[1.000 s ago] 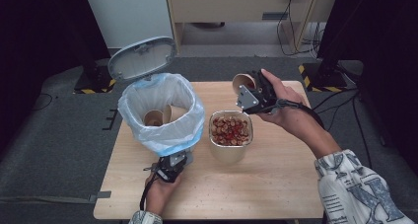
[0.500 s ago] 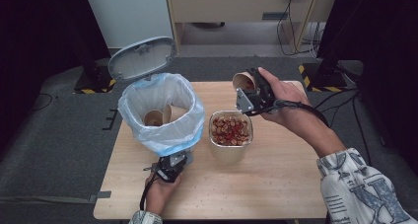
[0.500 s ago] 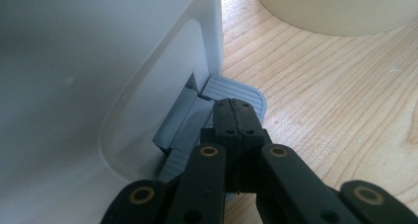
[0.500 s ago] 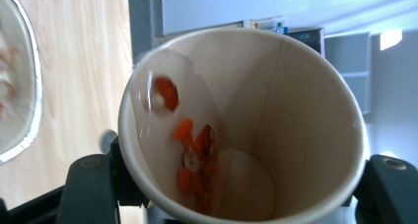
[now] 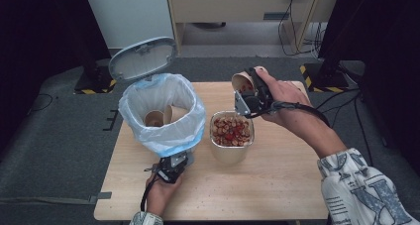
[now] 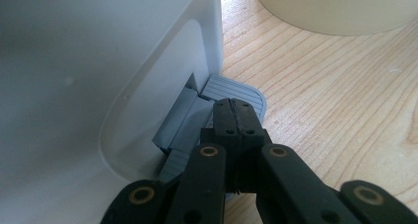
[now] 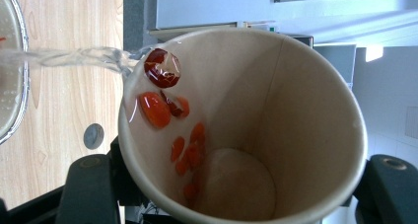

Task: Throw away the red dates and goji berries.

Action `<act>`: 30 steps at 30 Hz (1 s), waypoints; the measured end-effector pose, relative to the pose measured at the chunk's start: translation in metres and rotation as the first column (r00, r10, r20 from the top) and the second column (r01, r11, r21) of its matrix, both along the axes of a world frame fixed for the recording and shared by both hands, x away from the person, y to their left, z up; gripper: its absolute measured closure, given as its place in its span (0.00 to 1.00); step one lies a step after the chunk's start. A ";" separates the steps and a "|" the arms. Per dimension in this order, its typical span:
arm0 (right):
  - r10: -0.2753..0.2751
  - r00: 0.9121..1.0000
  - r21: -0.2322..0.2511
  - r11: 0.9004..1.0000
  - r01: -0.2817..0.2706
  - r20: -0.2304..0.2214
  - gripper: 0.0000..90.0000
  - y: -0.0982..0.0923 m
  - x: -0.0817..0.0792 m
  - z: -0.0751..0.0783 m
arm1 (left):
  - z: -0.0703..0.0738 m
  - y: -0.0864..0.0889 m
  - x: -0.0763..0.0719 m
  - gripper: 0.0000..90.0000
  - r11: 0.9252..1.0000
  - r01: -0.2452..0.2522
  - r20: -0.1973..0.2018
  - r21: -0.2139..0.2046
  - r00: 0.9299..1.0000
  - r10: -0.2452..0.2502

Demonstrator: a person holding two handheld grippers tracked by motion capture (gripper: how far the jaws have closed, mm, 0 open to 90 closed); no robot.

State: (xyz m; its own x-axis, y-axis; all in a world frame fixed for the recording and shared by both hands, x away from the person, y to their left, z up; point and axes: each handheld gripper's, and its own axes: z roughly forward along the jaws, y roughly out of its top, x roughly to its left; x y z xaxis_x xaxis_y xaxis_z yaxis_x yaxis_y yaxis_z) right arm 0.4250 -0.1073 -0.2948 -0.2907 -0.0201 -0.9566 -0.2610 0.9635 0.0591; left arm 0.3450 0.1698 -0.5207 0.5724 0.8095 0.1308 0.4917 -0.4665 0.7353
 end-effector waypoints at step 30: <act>0.030 0.988 -0.262 0.965 0.011 0.151 0.36 0.016 -0.009 0.005 | 0.000 0.000 0.000 1.00 1.000 -0.001 -0.003 0.000 1.000 0.001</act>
State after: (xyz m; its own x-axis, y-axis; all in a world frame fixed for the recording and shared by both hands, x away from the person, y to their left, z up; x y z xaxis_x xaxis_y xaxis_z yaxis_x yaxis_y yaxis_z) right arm 0.4160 -0.0910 -0.2894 -0.1406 -0.2775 -0.9504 -0.2567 0.9373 -0.2357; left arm 0.3449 0.1698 -0.5205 0.5716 0.8103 0.1294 0.4946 -0.4660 0.7336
